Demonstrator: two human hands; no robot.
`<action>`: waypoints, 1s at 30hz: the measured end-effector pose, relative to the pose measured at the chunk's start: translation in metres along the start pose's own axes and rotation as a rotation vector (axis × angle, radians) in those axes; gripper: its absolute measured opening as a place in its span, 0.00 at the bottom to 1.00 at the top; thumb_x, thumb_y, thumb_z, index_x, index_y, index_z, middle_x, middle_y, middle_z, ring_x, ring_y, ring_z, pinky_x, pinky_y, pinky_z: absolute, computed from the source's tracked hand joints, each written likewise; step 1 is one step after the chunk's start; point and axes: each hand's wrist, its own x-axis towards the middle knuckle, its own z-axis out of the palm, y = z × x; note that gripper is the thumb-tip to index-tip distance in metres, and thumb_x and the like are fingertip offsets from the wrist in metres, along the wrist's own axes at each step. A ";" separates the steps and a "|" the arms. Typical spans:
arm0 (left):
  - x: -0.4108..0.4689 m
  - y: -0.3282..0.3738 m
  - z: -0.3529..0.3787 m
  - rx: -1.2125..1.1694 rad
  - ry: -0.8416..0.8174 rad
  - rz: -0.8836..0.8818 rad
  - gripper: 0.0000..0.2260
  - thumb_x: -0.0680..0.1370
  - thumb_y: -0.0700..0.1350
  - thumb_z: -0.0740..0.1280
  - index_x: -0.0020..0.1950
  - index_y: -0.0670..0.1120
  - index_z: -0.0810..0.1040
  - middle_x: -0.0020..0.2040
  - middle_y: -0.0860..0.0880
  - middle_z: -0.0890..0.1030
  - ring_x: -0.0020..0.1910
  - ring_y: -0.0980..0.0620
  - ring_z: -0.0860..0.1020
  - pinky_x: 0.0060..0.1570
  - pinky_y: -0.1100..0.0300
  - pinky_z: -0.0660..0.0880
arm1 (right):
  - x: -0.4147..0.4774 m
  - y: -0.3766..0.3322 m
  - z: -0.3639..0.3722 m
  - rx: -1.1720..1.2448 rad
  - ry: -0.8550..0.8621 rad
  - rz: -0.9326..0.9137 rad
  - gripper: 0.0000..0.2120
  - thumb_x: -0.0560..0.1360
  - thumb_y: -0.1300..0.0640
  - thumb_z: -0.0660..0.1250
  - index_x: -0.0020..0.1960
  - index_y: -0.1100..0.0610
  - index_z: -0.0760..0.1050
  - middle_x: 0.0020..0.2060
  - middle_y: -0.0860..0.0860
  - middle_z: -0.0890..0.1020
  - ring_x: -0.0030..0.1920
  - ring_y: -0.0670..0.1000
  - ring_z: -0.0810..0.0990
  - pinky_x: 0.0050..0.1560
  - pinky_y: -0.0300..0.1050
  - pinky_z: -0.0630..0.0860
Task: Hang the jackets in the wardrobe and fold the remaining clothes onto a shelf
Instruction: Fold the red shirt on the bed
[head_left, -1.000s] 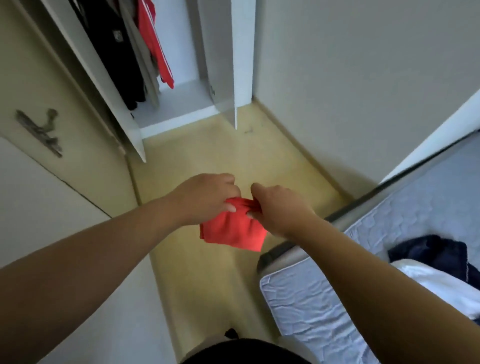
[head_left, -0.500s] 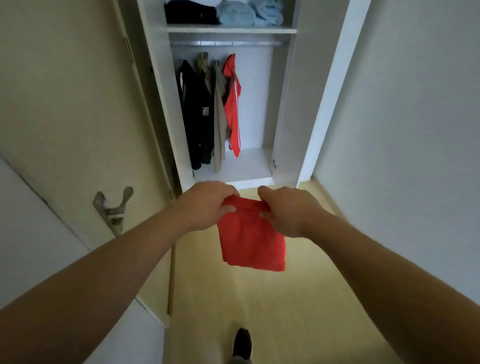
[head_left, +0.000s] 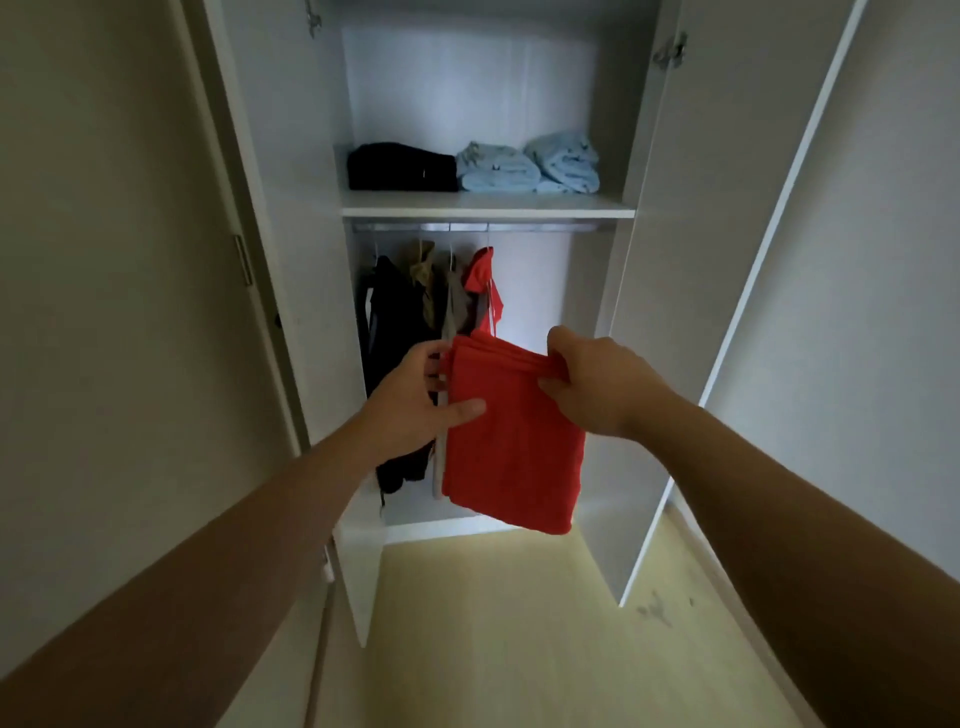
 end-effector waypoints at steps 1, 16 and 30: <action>0.028 -0.008 -0.004 -0.072 -0.046 -0.028 0.45 0.61 0.62 0.82 0.74 0.56 0.67 0.64 0.55 0.77 0.61 0.56 0.79 0.62 0.54 0.78 | 0.027 0.009 -0.005 0.037 0.022 0.016 0.07 0.80 0.50 0.63 0.50 0.51 0.67 0.38 0.50 0.77 0.38 0.51 0.77 0.37 0.47 0.74; 0.394 -0.034 -0.078 -0.314 -0.306 0.008 0.44 0.54 0.55 0.87 0.68 0.47 0.79 0.62 0.48 0.84 0.62 0.45 0.81 0.65 0.47 0.76 | 0.352 0.110 -0.068 0.411 0.352 0.088 0.09 0.78 0.54 0.70 0.51 0.57 0.72 0.46 0.58 0.82 0.48 0.61 0.82 0.52 0.59 0.80; 0.652 0.016 -0.149 0.431 0.269 0.326 0.19 0.68 0.47 0.82 0.56 0.50 0.81 0.48 0.53 0.84 0.46 0.56 0.82 0.49 0.56 0.79 | 0.613 0.231 -0.078 0.080 0.395 -0.006 0.09 0.70 0.58 0.65 0.49 0.50 0.76 0.46 0.52 0.83 0.49 0.58 0.80 0.51 0.53 0.79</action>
